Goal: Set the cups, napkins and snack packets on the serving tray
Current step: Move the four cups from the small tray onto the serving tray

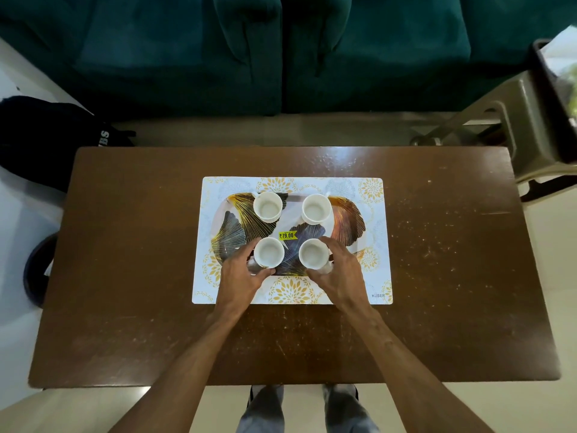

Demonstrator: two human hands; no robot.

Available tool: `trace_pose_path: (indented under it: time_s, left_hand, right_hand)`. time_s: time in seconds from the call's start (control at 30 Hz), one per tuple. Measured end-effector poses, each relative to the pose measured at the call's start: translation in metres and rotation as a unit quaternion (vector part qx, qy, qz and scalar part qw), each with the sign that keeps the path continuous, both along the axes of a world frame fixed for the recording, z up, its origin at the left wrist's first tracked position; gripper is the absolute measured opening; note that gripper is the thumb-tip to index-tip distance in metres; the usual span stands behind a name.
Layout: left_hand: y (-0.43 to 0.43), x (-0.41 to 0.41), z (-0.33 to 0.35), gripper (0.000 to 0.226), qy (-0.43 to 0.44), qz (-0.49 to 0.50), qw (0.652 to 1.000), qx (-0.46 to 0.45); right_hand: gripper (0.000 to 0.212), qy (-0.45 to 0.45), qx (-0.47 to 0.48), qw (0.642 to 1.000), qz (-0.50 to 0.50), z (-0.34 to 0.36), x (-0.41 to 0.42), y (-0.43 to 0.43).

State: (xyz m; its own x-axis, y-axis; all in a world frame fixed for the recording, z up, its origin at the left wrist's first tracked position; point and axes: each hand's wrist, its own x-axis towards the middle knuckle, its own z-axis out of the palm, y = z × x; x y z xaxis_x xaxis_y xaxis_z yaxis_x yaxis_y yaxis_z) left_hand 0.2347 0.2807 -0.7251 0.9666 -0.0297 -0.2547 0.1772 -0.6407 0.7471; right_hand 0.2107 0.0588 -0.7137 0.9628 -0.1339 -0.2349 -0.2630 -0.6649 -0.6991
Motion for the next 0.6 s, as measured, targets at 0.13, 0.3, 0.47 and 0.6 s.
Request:
trace_pose_path:
  time_s: [0.13,0.3,0.47,0.6]
  left_hand:
    - [0.000,0.000,-0.001,0.077,0.008,-0.002,1.000,0.005]
    - [-0.002,-0.004,0.004,0.098,0.028,0.003,1.000,0.000]
    - [-0.005,-0.012,0.014,0.098,0.018,0.017,1.000,-0.008]
    - [-0.011,-0.017,0.032,0.086,-0.015,0.028,1.000,0.002]
  right_hand:
    - [0.070,0.009,0.000,1.000,0.004,-0.001,0.000,0.000]
    - [0.085,0.033,0.009,0.999,0.001,0.004,0.001,-0.002]
    - [0.078,0.035,-0.009,0.999,-0.016,0.015,-0.001,0.000]
    - [0.065,0.016,-0.030,0.999,-0.031,0.030,-0.002,-0.001]
